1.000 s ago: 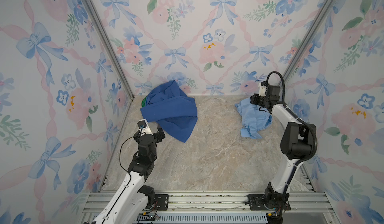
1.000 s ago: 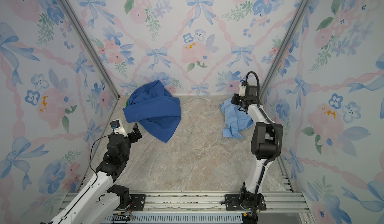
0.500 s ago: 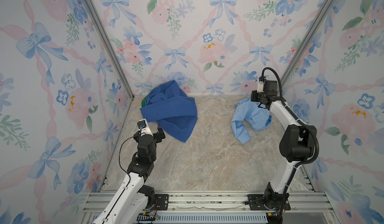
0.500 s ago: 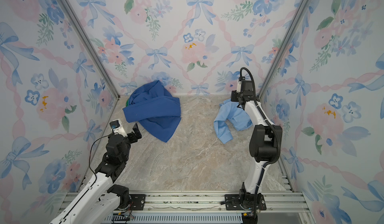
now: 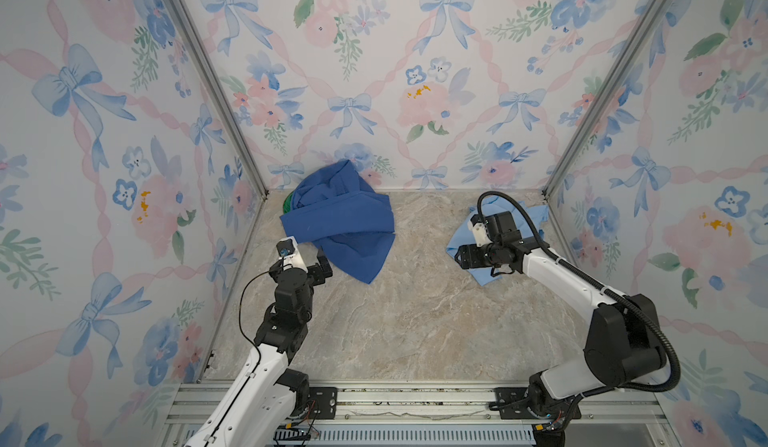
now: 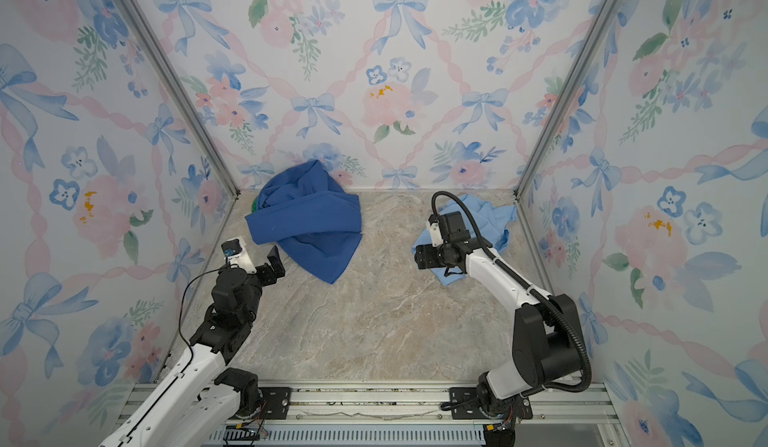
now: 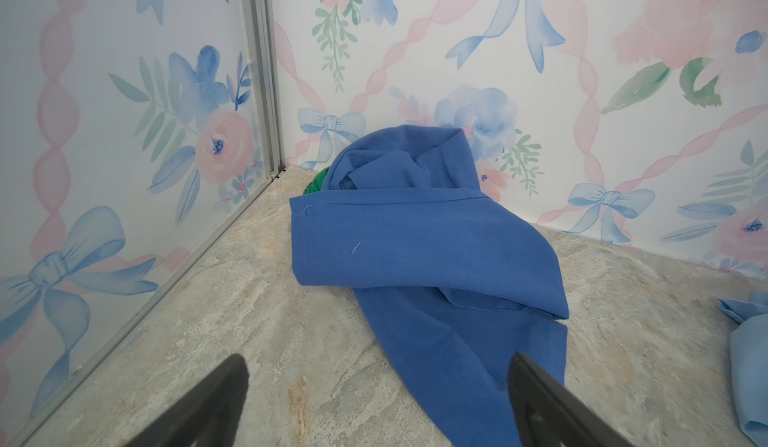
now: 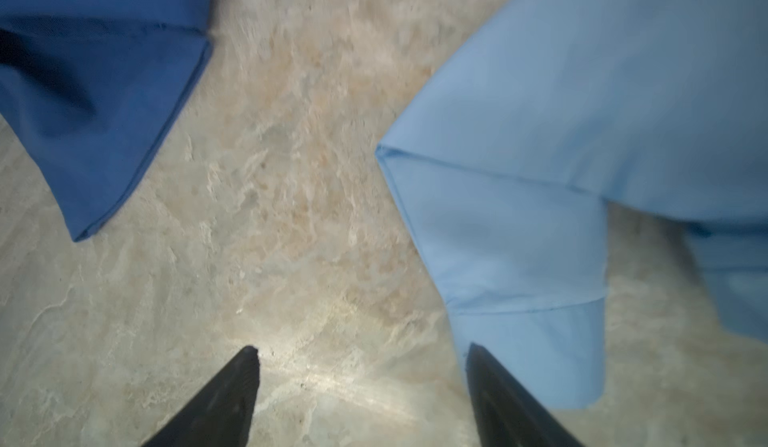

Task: Pick out a specific cloth from the pile
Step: 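Open the right gripper and lift it away from the light blue shirt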

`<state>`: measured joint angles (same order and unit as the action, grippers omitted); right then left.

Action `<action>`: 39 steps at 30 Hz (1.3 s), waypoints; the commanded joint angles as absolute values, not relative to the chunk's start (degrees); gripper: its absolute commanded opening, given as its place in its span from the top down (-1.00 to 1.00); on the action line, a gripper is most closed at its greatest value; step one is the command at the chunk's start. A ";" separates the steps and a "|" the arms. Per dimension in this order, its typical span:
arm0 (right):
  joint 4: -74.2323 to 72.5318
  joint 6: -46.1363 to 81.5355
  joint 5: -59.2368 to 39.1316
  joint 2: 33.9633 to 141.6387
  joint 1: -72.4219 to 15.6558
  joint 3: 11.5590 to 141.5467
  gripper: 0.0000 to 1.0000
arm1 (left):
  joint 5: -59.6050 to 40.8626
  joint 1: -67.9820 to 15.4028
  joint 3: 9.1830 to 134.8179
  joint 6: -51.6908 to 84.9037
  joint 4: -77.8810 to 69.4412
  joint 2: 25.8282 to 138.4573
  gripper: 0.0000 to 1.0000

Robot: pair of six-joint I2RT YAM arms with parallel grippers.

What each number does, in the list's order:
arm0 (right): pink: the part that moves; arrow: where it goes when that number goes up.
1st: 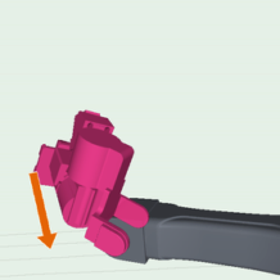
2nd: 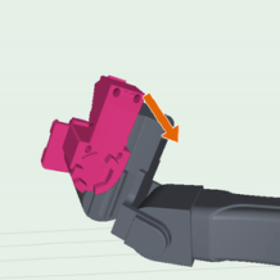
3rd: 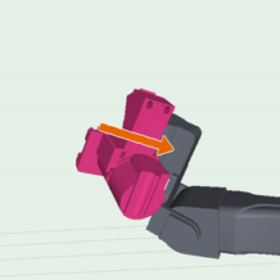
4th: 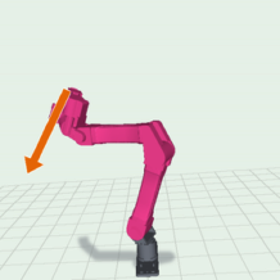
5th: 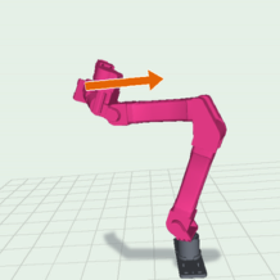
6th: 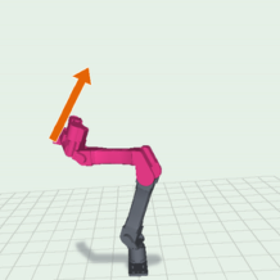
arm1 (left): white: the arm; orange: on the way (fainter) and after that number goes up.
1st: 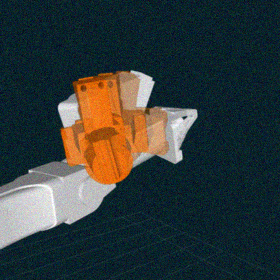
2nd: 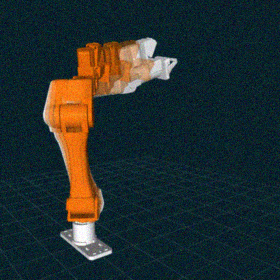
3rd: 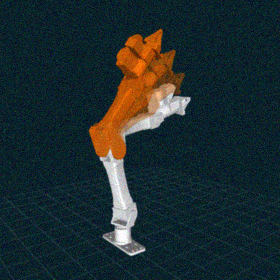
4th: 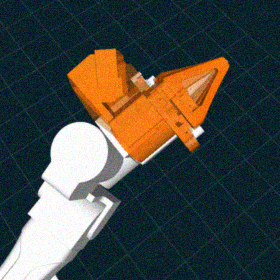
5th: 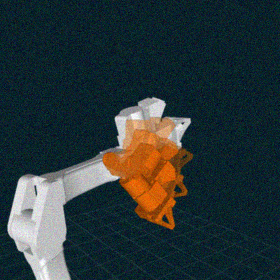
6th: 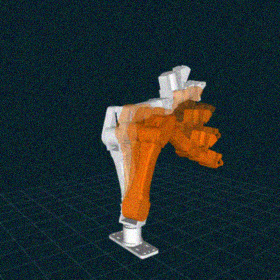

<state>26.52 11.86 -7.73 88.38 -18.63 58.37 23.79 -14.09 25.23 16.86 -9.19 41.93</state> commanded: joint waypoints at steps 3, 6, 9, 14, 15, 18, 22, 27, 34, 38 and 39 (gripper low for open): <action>23.39 19.57 -4.63 94.48 -19.82 57.09 -0.56 | 21.70 -13.80 26.41 18.20 -8.97 42.17 -0.96; 23.07 19.51 -4.53 100.64 -17.69 59.18 -0.56 | 22.23 -13.80 26.56 18.06 -7.71 40.34 -0.96; 25.03 16.92 -2.79 106.35 -15.13 64.57 -0.57 | 23.08 -13.80 26.17 17.76 -6.68 38.22 -0.96; 26.87 14.41 -4.65 113.08 -7.54 75.16 -0.53 | 23.49 -13.80 26.08 17.75 -5.63 37.78 -0.96; 27.97 13.42 -2.99 113.86 -6.92 77.61 -0.53 | 23.38 -13.82 26.11 17.76 -5.52 38.09 -0.96; 33.31 9.05 -1.15 115.27 -6.59 84.68 -0.60 | 22.95 -13.80 26.28 17.84 -5.54 38.83 -0.96; 33.31 7.59 -6.09 110.86 -7.84 85.26 -0.69 | 22.85 -13.80 25.84 18.10 -6.85 39.91 -0.96; 33.24 8.79 -7.21 101.19 -10.52 79.79 -0.94 | 27.19 -13.21 25.49 18.92 -7.96 41.67 -0.96; 27.60 10.01 -7.50 81.07 -10.96 67.31 -0.94 | 46.80 -12.66 16.68 18.52 -20.01 44.07 -0.96; 21.68 11.56 -7.69 67.33 -10.62 57.78 -0.94 | 47.53 -11.20 12.59 14.90 -34.57 53.37 -0.96; 22.74 11.18 -7.16 65.13 -9.81 56.70 -0.94 | 47.48 -10.86 12.86 13.66 -36.34 56.80 -0.96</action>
